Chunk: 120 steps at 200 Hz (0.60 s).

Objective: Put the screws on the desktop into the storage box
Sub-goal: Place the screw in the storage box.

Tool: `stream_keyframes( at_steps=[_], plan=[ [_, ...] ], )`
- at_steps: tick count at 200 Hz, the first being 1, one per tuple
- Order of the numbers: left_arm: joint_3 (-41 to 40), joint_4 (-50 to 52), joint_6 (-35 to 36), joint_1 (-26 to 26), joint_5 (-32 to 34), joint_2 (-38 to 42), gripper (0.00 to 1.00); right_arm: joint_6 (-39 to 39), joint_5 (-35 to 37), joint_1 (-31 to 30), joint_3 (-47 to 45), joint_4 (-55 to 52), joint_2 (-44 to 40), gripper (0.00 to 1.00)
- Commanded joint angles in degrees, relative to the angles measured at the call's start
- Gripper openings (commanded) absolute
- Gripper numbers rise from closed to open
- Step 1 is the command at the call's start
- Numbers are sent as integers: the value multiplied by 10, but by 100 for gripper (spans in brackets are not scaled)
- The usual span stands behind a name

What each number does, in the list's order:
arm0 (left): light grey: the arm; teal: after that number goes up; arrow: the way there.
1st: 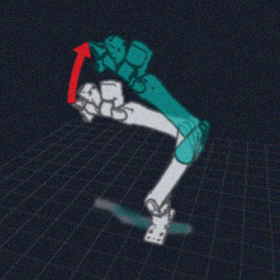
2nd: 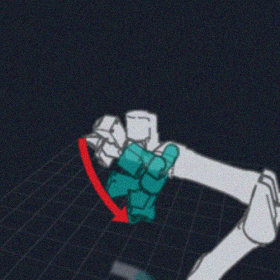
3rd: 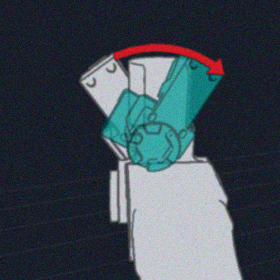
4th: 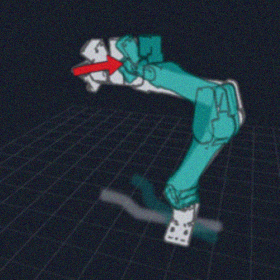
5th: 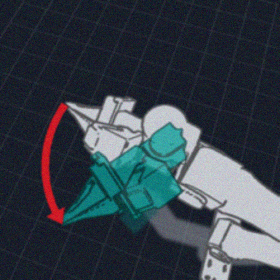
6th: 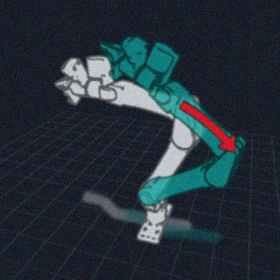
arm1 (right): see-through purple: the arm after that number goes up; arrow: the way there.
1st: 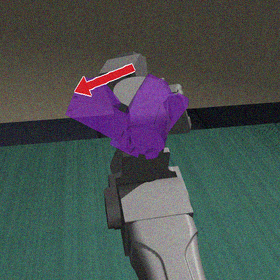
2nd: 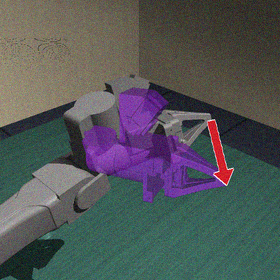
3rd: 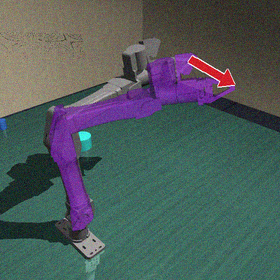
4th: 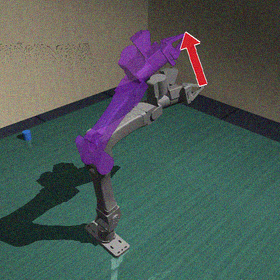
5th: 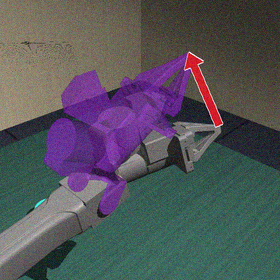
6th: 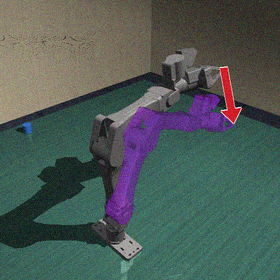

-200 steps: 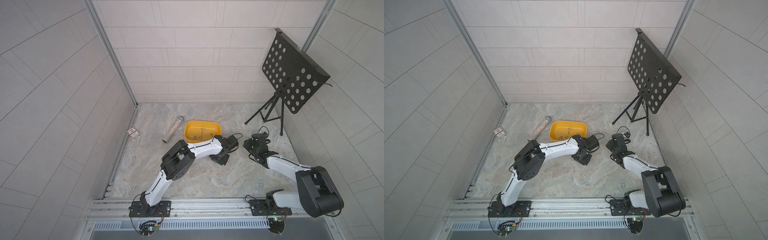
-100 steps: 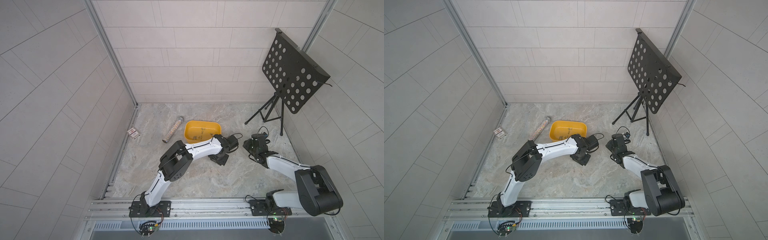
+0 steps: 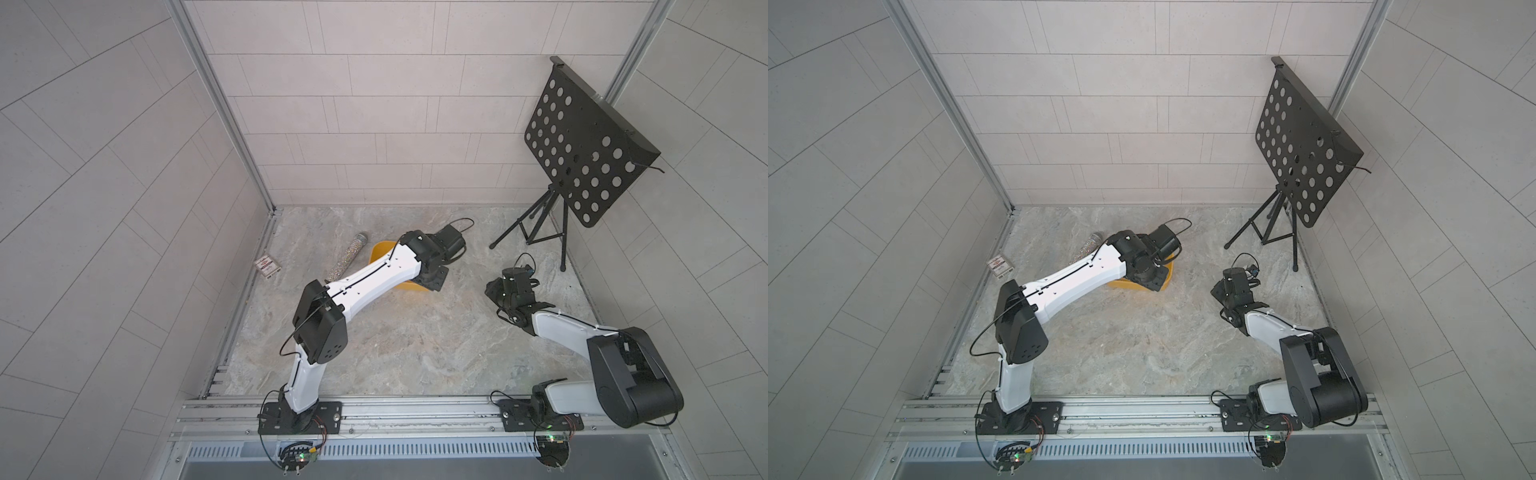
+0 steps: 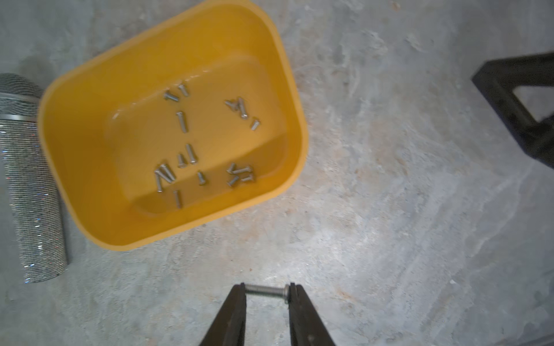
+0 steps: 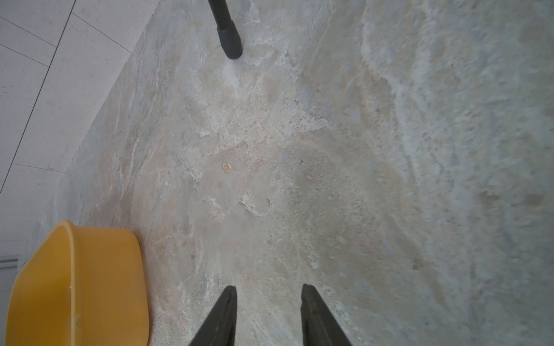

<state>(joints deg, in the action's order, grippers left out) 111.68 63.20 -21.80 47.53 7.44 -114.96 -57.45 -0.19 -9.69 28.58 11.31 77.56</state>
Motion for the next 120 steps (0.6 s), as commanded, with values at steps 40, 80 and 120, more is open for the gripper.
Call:
stream_keyframes(
  at_steps=[40, 80, 120],
  plan=[
    [48, 14, 16, -115, 9, -100, 29, 5, -11, 2, 8, 4, 23, 40],
    [91, 15, 18, -143, 2, -166, 30, 6, -17, 2, 10, 5, 29, 40],
    [112, 20, 21, -152, 6, -181, 47, 8, -20, 2, 11, 9, 30, 40]
  ],
)
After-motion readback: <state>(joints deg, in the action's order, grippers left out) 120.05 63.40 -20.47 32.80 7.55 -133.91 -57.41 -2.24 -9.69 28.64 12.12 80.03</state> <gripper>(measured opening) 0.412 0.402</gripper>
